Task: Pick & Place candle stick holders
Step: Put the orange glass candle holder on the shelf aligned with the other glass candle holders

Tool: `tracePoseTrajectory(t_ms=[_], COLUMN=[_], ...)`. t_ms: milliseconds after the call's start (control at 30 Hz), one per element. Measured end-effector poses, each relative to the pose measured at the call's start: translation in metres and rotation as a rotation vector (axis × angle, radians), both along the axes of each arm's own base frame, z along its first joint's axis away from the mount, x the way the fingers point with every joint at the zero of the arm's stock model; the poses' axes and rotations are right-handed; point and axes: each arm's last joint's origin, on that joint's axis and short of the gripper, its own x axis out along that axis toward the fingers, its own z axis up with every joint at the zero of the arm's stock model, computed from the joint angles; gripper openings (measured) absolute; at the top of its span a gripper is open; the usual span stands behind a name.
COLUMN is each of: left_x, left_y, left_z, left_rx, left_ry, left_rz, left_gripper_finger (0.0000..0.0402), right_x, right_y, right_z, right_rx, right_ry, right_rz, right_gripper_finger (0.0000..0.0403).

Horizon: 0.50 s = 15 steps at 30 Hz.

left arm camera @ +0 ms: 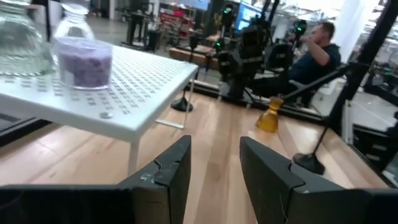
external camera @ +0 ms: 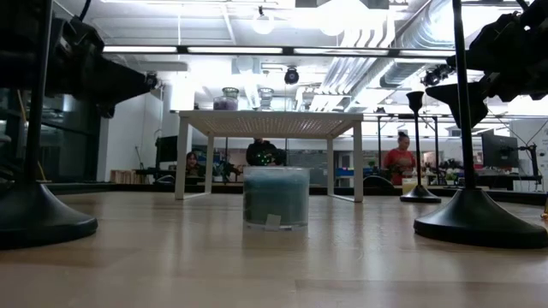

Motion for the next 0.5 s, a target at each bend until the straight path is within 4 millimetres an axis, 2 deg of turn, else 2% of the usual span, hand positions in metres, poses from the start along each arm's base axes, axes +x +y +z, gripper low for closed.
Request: tracePoseTrajectory(t_ms=[500], left_x=[-0.0001], left_y=[0.0006], left_z=[-0.0008], left_rx=[0.016], left_ry=[0.011], left_rz=[0.021], left_gripper_finger=[0.0134], right_x=[0.0000], right_y=[0.0000], right_z=[-0.0002], right_rx=[0.000], right_ry=[0.001], right_rz=[0.000], right_gripper_finger=[0.0260])
